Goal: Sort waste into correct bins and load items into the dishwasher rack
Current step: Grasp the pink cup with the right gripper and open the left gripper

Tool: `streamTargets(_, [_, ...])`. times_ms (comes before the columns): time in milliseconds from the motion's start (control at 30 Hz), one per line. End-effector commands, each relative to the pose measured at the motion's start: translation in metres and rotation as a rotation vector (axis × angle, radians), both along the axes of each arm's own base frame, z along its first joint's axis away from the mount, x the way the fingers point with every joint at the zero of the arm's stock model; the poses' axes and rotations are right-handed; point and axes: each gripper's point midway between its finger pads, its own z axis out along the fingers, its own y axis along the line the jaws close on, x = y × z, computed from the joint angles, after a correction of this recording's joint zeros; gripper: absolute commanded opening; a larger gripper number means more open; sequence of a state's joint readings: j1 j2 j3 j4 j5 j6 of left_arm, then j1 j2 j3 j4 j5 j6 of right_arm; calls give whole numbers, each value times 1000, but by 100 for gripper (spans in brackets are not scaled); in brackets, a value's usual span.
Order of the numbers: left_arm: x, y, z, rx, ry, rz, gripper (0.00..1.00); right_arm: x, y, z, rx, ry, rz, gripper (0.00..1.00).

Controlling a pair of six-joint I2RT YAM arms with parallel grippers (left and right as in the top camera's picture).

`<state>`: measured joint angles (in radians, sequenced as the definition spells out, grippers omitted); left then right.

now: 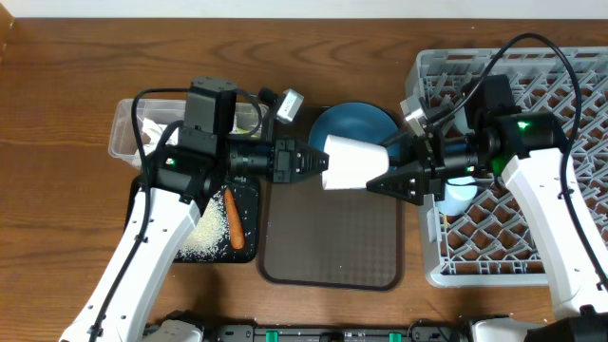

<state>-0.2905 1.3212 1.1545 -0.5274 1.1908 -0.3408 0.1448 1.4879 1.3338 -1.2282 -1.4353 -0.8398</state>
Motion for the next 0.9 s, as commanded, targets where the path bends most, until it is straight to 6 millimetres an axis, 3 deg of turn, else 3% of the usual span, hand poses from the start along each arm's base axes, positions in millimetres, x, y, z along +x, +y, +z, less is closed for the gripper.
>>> streamTargets(0, [-4, 1, -8, 20, -2, -14, 6, -1, 0, 17, 65, -56, 11, 57])
streamTargets(100, [-3, 1, -8, 20, -3, -14, 6, 0, 0, 18, 67, -67, 12, 69])
streamTargets(233, [-4, 1, -8, 20, -2, -14, 7, 0, 1, 17, 67, -68, 12, 73])
streamTargets(667, [-3, 1, -9, 25, -4, -9, 7, 1, 1, 18, 65, -56, 10, 59])
streamTargets(733, [-3, 1, -9, 25, -4, -9, 13, 1, 1, 18, 66, -60, 10, 57])
streamTargets(867, [-2, 1, -10, 28, -4, -6, 14, 4, 0, 18, 66, -64, 6, 55])
